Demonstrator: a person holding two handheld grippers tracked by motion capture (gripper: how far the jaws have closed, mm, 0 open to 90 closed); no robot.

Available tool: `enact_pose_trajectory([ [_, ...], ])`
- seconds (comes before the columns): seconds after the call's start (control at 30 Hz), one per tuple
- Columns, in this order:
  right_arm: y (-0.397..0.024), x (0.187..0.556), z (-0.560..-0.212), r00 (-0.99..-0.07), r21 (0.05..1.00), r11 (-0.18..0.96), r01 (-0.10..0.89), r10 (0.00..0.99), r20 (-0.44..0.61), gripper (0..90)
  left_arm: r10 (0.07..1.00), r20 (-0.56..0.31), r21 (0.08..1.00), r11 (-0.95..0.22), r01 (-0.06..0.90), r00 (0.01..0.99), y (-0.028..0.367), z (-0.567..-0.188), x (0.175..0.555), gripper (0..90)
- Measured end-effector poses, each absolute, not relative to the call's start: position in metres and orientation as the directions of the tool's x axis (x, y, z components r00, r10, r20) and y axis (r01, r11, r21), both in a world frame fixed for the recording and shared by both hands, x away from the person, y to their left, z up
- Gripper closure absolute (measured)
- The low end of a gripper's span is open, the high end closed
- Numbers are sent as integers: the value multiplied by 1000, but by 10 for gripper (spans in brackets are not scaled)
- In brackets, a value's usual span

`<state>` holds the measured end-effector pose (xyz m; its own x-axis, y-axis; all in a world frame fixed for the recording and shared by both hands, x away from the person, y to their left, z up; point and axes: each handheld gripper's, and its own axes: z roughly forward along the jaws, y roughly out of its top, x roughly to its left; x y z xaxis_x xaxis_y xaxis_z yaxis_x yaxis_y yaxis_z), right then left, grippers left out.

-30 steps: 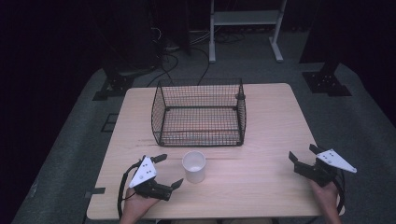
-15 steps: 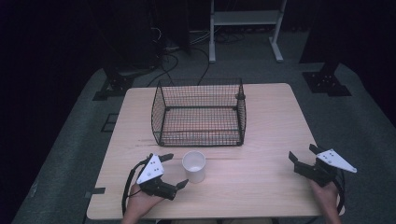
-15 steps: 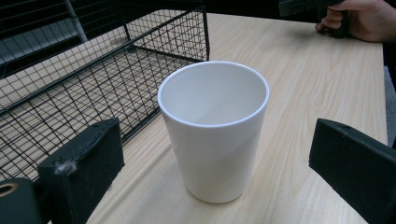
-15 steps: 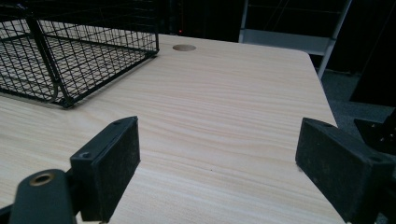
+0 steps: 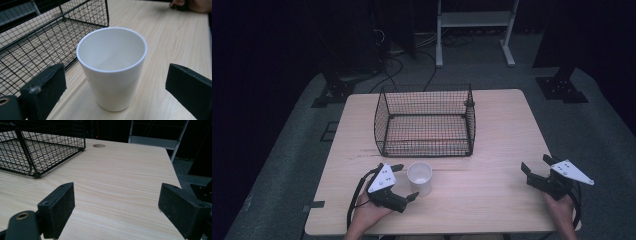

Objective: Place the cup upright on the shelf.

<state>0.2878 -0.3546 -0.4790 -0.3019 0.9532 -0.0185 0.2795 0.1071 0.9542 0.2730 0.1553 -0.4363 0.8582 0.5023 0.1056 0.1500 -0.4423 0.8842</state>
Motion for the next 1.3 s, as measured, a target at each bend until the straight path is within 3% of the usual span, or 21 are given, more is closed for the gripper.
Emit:
enact_pose_trajectory([
  [0.83, -354, 288, -479, -308, 954, 109, 278, 951, -19, 130, 468, 61, 833, -510, 213, 881, 135, -442, 295, 42],
  [1.3, -354, 288, -479, -308, 955, 107, 277, 951, -18, 130, 440, 50, 797, -559, 230, 897, 125, -442, 306, 136],
])
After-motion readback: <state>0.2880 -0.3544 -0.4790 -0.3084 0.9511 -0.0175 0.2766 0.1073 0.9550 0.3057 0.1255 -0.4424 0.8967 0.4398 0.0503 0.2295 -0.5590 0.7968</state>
